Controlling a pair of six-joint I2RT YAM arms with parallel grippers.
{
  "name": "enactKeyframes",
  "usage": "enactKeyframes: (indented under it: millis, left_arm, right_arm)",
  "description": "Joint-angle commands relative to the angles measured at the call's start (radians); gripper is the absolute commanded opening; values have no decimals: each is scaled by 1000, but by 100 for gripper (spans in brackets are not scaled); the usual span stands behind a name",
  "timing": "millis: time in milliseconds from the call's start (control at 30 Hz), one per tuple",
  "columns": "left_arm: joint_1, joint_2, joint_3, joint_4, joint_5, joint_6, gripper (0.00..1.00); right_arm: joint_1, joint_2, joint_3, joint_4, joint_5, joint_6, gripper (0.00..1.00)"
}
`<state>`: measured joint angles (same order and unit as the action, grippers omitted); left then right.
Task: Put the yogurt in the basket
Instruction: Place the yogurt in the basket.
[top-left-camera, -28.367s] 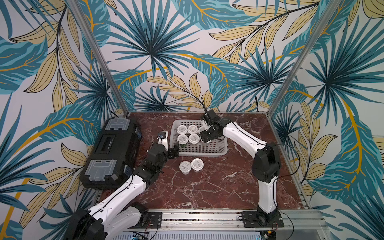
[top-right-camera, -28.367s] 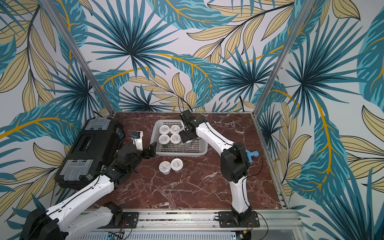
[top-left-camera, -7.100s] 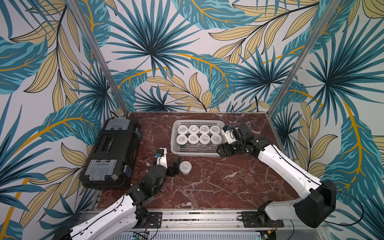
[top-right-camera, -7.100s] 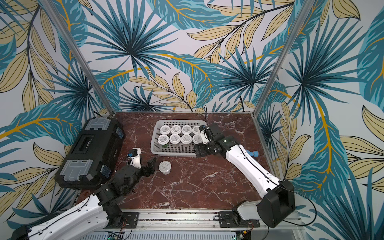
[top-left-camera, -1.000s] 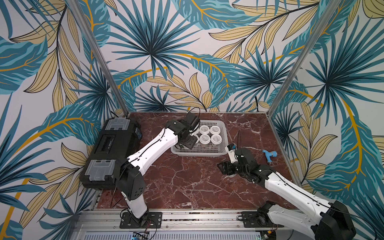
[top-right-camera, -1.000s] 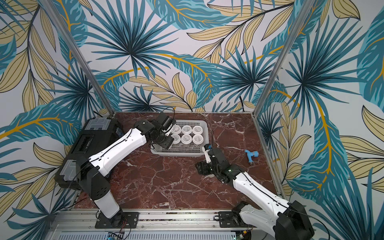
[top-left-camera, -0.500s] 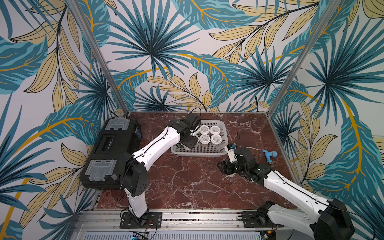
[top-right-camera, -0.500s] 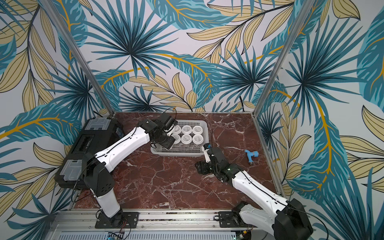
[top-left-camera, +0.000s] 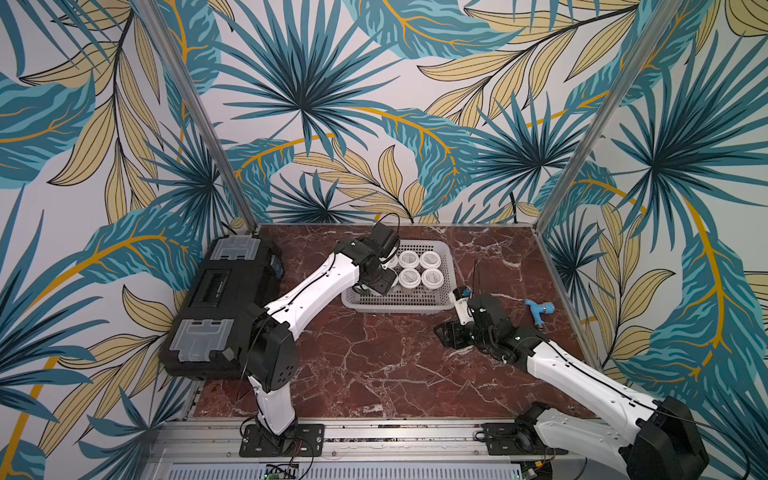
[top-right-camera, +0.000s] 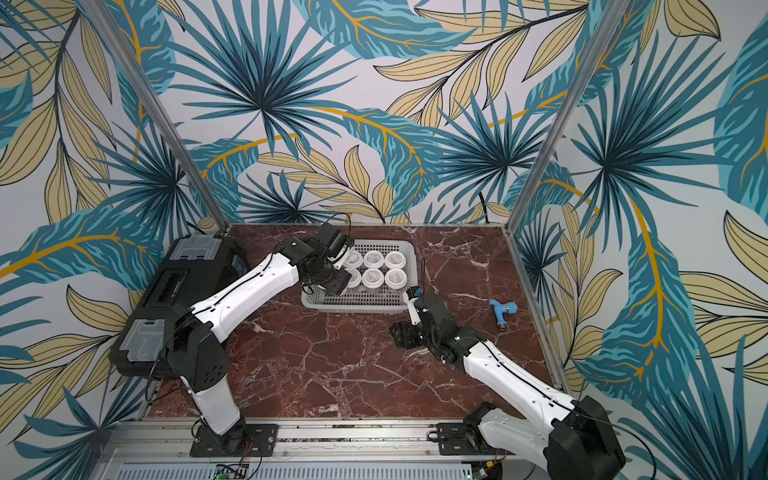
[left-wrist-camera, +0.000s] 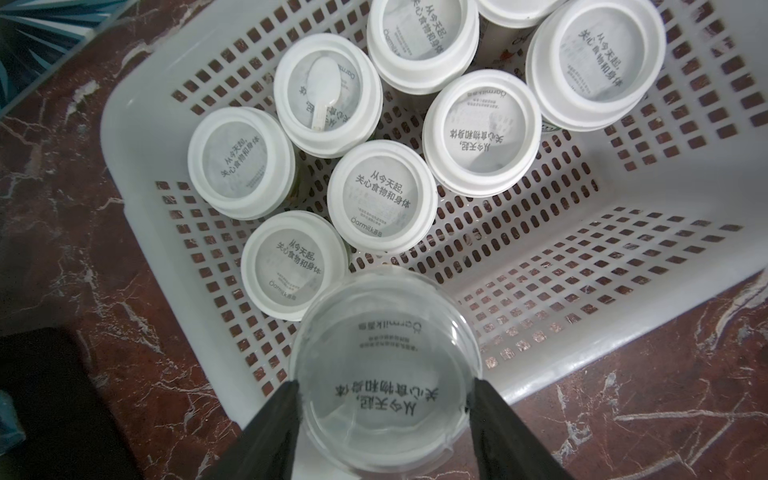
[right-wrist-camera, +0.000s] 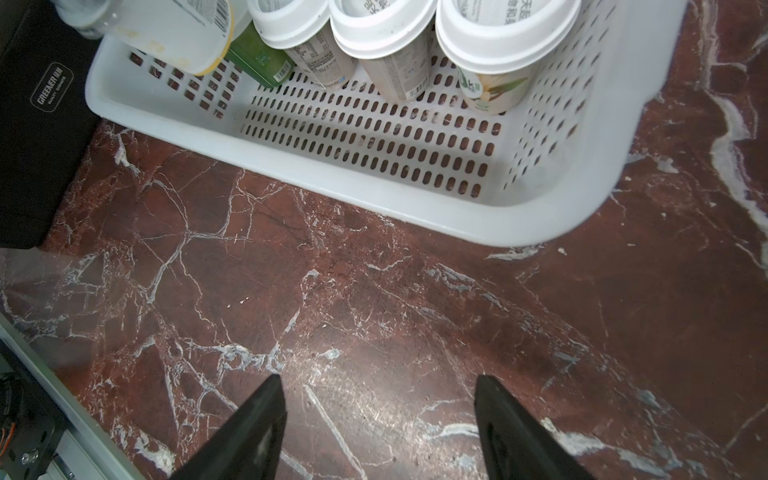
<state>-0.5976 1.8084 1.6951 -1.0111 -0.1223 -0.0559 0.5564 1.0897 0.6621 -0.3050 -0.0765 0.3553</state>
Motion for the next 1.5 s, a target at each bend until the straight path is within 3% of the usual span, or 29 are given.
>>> enactKeyframes:
  millis: [0, 1467]
  left_arm:
    - [8, 21, -41, 35, 9, 1, 66]
    - [10, 49, -167, 127, 9, -19, 66]
  right_arm:
    - [3, 4, 14, -13, -9, -13, 77]
    - [4, 0, 11, -13, -9, -14, 76]
